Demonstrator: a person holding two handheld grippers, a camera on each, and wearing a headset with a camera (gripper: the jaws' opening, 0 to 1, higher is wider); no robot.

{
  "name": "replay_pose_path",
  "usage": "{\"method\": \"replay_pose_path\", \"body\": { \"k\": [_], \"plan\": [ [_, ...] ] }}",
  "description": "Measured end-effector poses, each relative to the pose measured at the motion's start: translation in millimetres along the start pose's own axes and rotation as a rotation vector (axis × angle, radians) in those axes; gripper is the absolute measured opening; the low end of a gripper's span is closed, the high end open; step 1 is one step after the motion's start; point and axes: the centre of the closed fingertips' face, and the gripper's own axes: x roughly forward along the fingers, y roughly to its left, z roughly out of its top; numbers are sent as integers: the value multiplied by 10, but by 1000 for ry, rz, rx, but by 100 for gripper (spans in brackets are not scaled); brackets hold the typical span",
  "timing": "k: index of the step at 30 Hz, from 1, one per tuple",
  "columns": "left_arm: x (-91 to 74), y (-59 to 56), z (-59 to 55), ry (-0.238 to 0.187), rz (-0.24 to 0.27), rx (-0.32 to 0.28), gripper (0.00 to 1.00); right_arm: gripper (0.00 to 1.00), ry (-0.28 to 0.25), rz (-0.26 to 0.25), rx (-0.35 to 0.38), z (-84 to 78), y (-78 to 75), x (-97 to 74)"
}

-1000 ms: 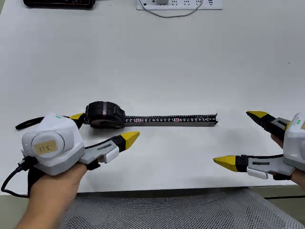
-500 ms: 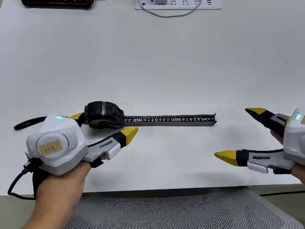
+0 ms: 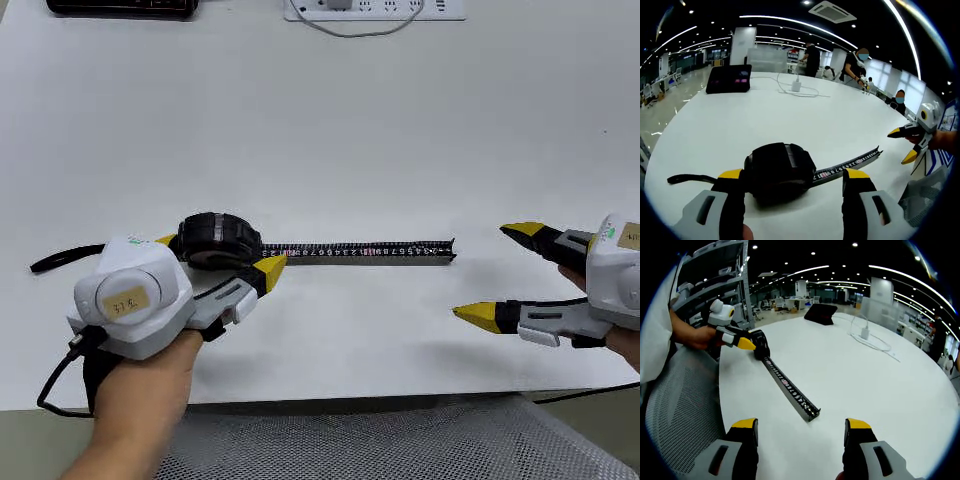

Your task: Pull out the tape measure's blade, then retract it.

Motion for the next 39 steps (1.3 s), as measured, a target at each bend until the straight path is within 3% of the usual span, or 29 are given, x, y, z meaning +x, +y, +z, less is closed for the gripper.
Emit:
{"method": "replay_pose_path", "body": {
  "k": [22,39],
  "plan": [
    [91,148,30,-11,89,-81,64,53,91,87,-100,-76,-106,172],
    [127,206,0,3,112,-74,59,46,138,145,-146,-80,-116,279]
  ]
}}
